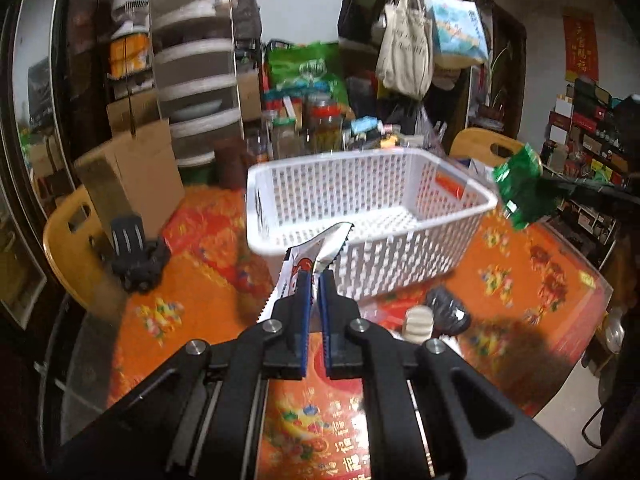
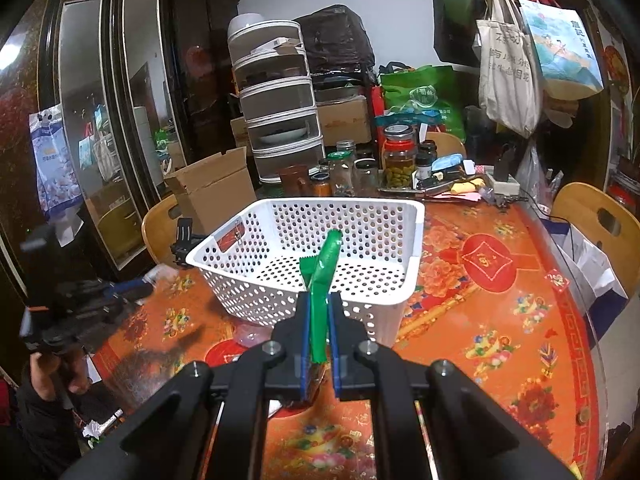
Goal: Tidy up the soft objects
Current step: 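Release the cartoon packet into the basket while the right gripper drops the green packet in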
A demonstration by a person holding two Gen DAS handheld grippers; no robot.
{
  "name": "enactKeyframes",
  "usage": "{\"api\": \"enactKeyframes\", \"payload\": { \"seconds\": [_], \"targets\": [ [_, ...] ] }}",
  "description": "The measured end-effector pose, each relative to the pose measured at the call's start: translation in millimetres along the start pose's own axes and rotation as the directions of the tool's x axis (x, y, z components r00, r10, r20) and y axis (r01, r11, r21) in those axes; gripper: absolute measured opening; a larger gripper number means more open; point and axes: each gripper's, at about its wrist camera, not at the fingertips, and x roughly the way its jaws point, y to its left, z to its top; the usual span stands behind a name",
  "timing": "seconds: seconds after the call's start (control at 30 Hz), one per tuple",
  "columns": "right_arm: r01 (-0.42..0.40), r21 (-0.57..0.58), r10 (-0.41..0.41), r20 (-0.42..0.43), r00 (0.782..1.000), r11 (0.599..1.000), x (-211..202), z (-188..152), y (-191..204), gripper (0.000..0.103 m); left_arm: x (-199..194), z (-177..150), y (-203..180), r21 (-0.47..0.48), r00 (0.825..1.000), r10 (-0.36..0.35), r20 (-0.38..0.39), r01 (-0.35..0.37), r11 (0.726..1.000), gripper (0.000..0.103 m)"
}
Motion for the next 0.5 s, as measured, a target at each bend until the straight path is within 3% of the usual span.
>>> {"api": "enactKeyframes", "payload": {
  "seconds": [0.2, 0.33, 0.5],
  "targets": [
    [0.019, 0.002, -0.019, 0.0, 1.0, 1.0, 12, 23, -5, 0.007, 1, 56, -6, 0.022, 0.999, -0.032, 0.036, 0.031, 0.999, 0.004],
    [0.032, 0.005, -0.032, -0.015, 0.999, 0.999, 29, 42, -9, 0.007, 31, 91, -8, 0.015, 0.998, -0.055, 0.015, 0.055, 0.998, 0.004],
    [0.068, -0.022, -0.069, -0.061, 0.996, 0.997, 64, 61, -10, 0.007, 82, 113, -10, -0.016, 0.996, -0.073, -0.052, 0.072, 0.997, 0.004]
  ]
}}
